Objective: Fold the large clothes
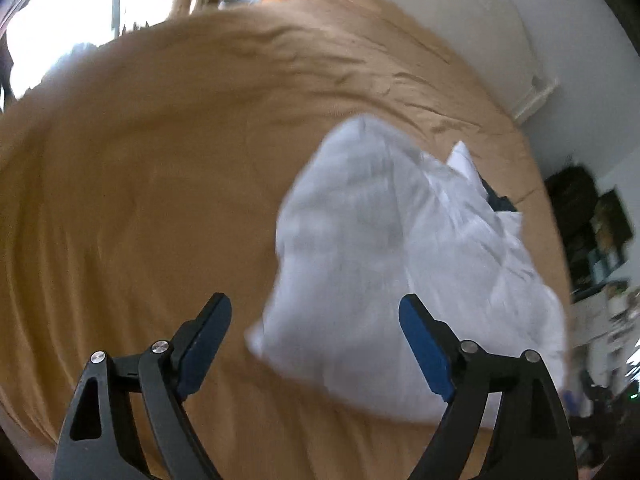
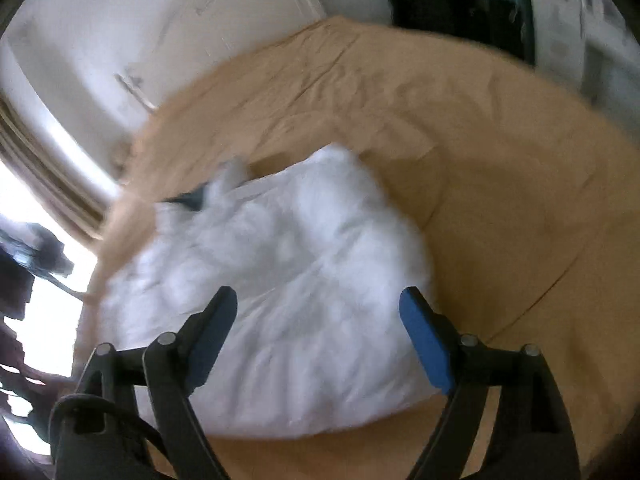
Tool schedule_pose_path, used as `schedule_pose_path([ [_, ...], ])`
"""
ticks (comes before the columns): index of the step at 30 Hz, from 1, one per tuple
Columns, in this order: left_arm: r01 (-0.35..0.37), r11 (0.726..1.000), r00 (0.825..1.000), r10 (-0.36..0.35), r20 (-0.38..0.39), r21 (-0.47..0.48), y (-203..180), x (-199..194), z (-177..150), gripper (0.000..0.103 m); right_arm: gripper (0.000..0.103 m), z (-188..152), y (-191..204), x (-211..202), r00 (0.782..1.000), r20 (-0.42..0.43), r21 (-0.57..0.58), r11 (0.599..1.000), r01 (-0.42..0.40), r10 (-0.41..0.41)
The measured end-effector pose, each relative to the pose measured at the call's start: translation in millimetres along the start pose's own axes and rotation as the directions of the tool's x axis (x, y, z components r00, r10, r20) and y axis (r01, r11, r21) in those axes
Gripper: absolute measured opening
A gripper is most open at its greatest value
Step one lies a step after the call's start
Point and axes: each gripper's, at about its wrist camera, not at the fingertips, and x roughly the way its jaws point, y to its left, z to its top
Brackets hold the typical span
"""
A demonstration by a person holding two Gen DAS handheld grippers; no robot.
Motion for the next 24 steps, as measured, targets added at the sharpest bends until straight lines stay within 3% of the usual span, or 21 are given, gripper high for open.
schedule_pose_path([
  [3, 0.015, 1.0, 0.999, -0.016, -0.034, -0.018, -3, 11, -31, 0.086, 0.046, -13, 38, 8, 0.997, -0.007, -0.081, 0.994, -0.079, 0.079],
  [4, 0.029, 0.999, 0.998, -0.031, -0.051, -0.04, -2, 16, -42, 0.086, 0.036, -15, 53, 12, 0.995, -0.006, -0.121, 0.988, -0.095, 0.095],
  [5, 0.056, 0.996, 0.996, -0.06, -0.061, -0.064, -2, 20, -50, 0.086, 0.034, -17, 71, 17, 0.994, -0.002, -0.17, 0.98, -0.107, 0.108],
  [9, 0.145, 0.977, 0.983, -0.16, -0.088, -0.155, 1, 40, -63, 0.086, 0.032, -40, 122, 57, 0.996, -0.012, -0.311, 0.947, -0.086, 0.087],
  [12, 0.17, 0.971, 0.98, -0.184, -0.07, -0.169, -1, 48, -54, 0.088, 0.029, -63, 124, 114, 0.991, -0.118, -0.381, 0.924, 0.009, -0.058],
  [13, 0.177, 0.969, 0.979, -0.191, -0.07, -0.172, -1, 52, -48, 0.092, 0.029, -71, 120, 124, 0.992, -0.108, -0.405, 0.914, 0.021, -0.071],
  [16, 0.186, 0.965, 0.978, -0.2, -0.062, -0.185, -4, 62, -36, 0.098, 0.029, -81, 121, 126, 0.994, -0.066, -0.47, 0.881, 0.051, -0.093],
  [21, 0.182, 0.969, 0.98, -0.192, -0.045, -0.169, -21, 78, -17, 0.101, 0.029, -77, 115, 125, 0.992, -0.101, -0.432, 0.902, 0.018, -0.069],
  [23, 0.18, 0.967, 0.982, -0.186, -0.019, -0.181, -25, 80, -11, 0.096, 0.029, -79, 115, 126, 0.992, -0.1, -0.437, 0.899, 0.022, -0.073],
  [24, 0.155, 0.97, 0.987, -0.16, -0.012, -0.189, -24, 80, -11, 0.08, 0.029, -80, 116, 127, 0.992, -0.099, -0.44, 0.898, 0.025, -0.075],
])
